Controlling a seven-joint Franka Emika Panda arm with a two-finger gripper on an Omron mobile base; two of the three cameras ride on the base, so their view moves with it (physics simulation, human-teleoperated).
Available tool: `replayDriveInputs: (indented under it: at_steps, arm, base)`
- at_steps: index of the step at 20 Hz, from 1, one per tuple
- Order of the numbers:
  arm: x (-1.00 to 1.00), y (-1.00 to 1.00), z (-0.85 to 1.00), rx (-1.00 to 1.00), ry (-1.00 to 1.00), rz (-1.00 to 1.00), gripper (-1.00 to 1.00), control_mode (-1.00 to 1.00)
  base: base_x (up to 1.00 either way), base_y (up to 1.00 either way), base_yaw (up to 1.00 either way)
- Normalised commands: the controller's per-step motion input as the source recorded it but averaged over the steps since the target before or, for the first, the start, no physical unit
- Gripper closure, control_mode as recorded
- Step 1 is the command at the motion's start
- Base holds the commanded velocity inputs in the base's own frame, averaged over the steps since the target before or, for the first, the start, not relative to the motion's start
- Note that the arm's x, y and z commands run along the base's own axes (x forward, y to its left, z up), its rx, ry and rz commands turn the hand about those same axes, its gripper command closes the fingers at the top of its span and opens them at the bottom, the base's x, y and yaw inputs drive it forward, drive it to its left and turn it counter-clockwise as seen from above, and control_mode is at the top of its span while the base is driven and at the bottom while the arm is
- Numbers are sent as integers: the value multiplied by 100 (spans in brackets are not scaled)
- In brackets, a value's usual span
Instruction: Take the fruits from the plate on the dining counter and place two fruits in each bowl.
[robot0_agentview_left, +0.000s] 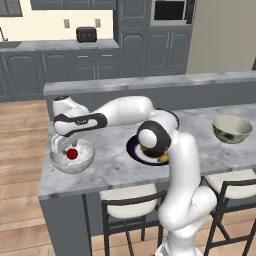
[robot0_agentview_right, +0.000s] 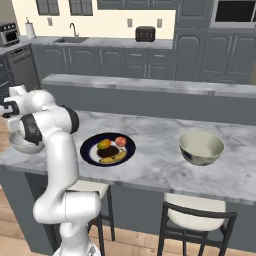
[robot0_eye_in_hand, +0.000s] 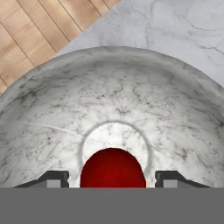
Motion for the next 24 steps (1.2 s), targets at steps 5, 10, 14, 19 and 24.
replayDriveInputs:
  at_steps: [5, 10, 14, 19, 24]
  arm:
    - [0, -7, -1, -1, 0, -2, -100, -100]
    - [-32, -92, 42, -3, 0, -29, -100, -100]
    - [0, -100, 0, -2, 0, -48, -100, -100]
    - [8, -100, -3, -5, 5, -56, -100, -100]
    - [13, -100, -23, -3, 9, -61, -100, -100]
  base:
    - [0, 0, 0]
    - [0, 0, 0]
    - [0, 0, 0]
    - [0, 0, 0]
    - [0, 0, 0]
